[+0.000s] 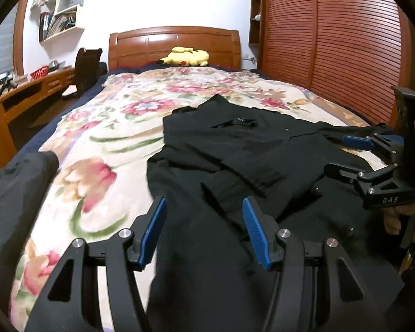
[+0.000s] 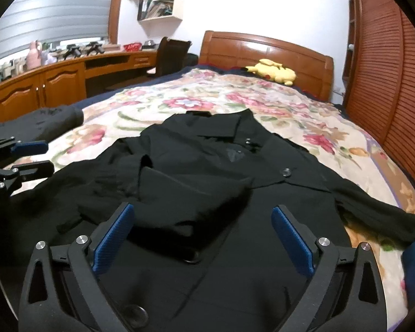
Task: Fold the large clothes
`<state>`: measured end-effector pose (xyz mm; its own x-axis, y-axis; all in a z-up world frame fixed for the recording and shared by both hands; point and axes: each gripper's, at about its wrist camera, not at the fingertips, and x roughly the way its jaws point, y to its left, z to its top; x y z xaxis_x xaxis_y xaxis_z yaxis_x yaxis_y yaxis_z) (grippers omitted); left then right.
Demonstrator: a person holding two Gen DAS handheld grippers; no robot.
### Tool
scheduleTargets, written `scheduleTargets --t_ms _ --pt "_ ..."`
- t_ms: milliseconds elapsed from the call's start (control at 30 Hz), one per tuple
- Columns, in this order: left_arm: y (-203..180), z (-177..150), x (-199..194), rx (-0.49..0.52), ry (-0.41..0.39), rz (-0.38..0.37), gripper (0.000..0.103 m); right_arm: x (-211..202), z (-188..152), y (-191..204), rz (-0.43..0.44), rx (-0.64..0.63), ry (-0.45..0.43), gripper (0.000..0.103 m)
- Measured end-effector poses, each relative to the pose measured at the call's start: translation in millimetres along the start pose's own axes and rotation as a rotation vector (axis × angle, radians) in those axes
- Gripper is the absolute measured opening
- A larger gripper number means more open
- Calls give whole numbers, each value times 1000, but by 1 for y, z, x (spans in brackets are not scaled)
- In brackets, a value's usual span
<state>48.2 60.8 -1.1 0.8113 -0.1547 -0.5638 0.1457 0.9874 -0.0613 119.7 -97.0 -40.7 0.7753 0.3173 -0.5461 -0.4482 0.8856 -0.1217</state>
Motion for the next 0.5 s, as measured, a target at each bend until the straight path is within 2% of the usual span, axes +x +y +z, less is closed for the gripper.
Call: scheduleTargets --t_ms 333,433,500 --pt "13 -6 -12 11 -5 -33 56 18 20 42 29 -71 83 95" --pt "16 -6 -13 8 -2 -36 56 27 21 58 71 -95 126 80" --pt "18 -7 -13 6 4 -42 56 32 21 66 86 -99 150 76"
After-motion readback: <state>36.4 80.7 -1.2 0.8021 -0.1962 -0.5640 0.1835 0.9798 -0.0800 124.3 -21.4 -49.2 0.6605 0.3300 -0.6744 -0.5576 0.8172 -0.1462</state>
